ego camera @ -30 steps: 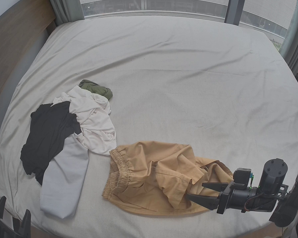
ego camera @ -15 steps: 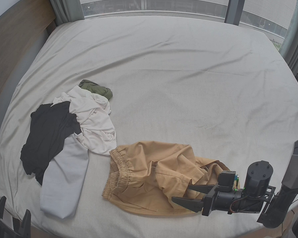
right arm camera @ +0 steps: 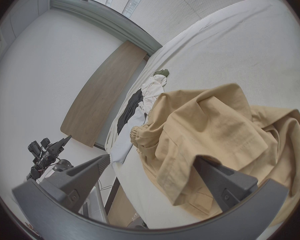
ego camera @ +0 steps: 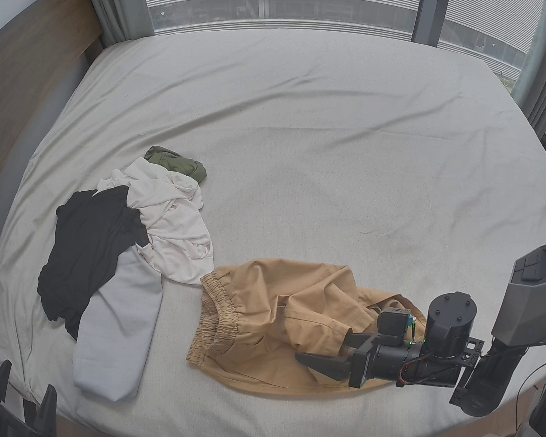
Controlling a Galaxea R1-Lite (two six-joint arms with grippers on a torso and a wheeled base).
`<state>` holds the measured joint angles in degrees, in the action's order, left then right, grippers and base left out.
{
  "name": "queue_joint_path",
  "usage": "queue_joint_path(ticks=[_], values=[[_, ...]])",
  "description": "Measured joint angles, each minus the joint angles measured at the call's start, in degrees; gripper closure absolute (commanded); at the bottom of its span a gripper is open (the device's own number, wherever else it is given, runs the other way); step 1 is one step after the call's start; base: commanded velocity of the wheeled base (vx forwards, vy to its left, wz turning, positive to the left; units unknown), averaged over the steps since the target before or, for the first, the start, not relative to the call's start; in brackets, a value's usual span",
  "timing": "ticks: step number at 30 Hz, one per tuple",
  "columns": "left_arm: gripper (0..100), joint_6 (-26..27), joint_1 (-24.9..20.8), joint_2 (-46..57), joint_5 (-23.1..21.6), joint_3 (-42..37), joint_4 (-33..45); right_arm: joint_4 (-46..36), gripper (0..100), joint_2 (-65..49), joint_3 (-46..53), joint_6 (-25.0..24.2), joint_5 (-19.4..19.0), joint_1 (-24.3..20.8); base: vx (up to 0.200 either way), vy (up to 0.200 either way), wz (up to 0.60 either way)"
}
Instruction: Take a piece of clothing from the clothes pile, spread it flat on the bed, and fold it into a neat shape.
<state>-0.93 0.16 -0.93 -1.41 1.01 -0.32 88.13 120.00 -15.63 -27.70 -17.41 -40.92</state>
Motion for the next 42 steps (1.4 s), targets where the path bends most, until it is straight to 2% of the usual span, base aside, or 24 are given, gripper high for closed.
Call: queue_joint_path(ticks=[36,37,42], values=[[0,0.0,0.0,0.0,0.0,0.0,0.0,0.0,0,2.9,-7.3,-1.7,1.5,-1.0,0.0,0.0,0.0],[0,0.0,0.0,0.0,0.0,0.0,0.0,0.0,100,3.0,-7.4,-1.7,1.6,-1.0,0.0,0.0,0.0],[0,0.0,0.0,0.0,0.0,0.0,0.0,0.0,100,3.4,-7.9,-1.7,2.8,-0.9,0.0,0.0,0.0]])
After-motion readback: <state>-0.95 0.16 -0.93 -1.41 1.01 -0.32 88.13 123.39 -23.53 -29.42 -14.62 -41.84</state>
